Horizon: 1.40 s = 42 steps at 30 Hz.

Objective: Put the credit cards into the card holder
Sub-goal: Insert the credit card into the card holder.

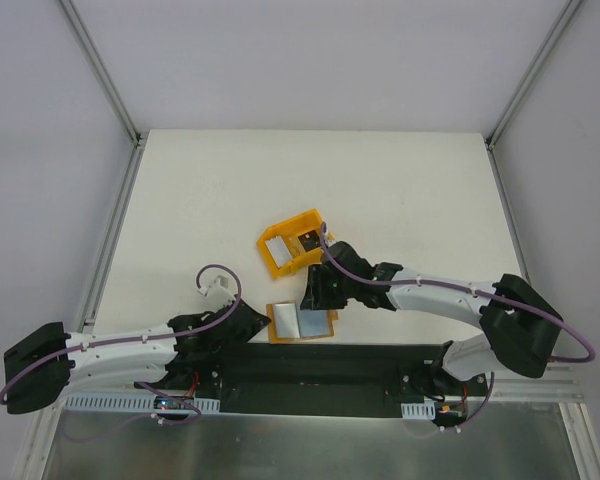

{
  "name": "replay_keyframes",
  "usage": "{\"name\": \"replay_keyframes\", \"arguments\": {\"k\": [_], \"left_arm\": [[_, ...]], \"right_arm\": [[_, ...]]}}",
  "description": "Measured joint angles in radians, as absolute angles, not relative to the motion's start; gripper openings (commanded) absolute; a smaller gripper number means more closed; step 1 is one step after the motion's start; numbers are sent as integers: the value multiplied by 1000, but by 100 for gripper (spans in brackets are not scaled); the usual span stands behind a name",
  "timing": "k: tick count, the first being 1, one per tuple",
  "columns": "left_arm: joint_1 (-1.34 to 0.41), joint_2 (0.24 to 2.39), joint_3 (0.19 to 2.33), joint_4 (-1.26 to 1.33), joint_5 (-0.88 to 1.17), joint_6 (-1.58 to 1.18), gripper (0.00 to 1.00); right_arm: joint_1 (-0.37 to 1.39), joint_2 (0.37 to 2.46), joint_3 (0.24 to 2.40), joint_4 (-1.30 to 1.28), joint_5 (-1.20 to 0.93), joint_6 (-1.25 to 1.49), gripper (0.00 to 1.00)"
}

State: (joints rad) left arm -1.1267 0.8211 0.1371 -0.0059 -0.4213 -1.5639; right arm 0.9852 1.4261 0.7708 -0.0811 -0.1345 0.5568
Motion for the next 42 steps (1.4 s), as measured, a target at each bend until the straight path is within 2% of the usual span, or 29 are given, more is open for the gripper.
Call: {"name": "replay_keyframes", "arguments": {"k": [10,25,34,42], "left_arm": [[-1127,834,149,-7,-421,-1526,0],[-1127,849,160,-11,-421,-1515,0],[-1127,857,165,-12,-421,-1521,0],[-1127,800,116,4,-424,-1580,0]], "right_arm": [[985,1445,749,-141,-109,557,45],[1021,1549,789,-98,-149,554,44],[1028,1668,838,39,-291,567,45],[1026,1675,842,223,-418,604,45]]}}
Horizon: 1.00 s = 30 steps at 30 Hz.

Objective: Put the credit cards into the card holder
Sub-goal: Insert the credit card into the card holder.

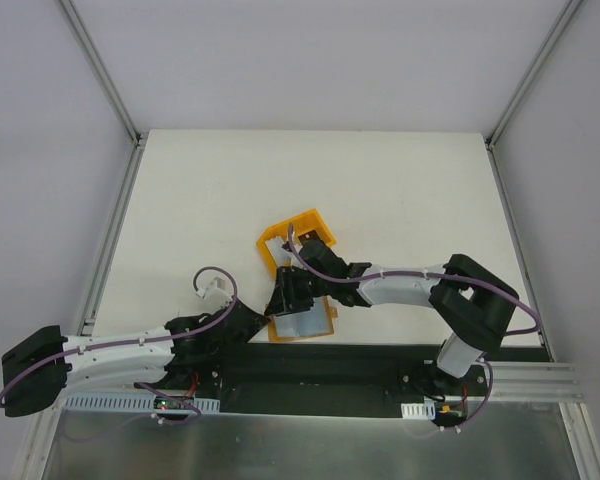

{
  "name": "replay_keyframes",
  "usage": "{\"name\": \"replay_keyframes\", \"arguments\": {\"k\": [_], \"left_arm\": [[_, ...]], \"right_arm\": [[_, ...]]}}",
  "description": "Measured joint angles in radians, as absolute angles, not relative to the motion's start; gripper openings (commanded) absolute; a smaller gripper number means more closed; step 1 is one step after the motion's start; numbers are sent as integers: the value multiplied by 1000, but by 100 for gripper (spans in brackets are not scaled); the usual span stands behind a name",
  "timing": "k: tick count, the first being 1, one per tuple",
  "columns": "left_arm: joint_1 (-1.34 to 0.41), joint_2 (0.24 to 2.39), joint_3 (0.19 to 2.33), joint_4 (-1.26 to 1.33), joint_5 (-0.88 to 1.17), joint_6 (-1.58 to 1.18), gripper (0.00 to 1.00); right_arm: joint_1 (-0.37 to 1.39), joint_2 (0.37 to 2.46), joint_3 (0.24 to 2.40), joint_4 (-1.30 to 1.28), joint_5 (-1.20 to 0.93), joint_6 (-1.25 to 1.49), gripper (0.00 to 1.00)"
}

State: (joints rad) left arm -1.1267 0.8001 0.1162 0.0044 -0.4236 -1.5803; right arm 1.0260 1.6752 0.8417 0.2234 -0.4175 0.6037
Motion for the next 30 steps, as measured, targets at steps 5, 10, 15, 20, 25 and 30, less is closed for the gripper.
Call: {"name": "replay_keyframes", "arguments": {"k": [5,10,15,20,25,30], "left_arm": [[-1127,785,102,14,-425,-1599,0],[-1127,785,102,15,-425,-1610,0],[-1127,785,102,15,-425,-1610,0],[-1127,793,104,18,-426,-1604,0],[-1126,834,122,26,-429,-1599,0],[-1122,859,129,40,-429,-1600,0]], "right_arm": [[1024,1670,842,294,-458,622,46],[1006,1593,841,226,-418,595,47],[971,1434,813,115,-303,542,47],[924,1404,806,26,-248,482,50],[873,1431,900,-120,-209,383,57],[833,1540,1144,-208,-191,263,62]]}}
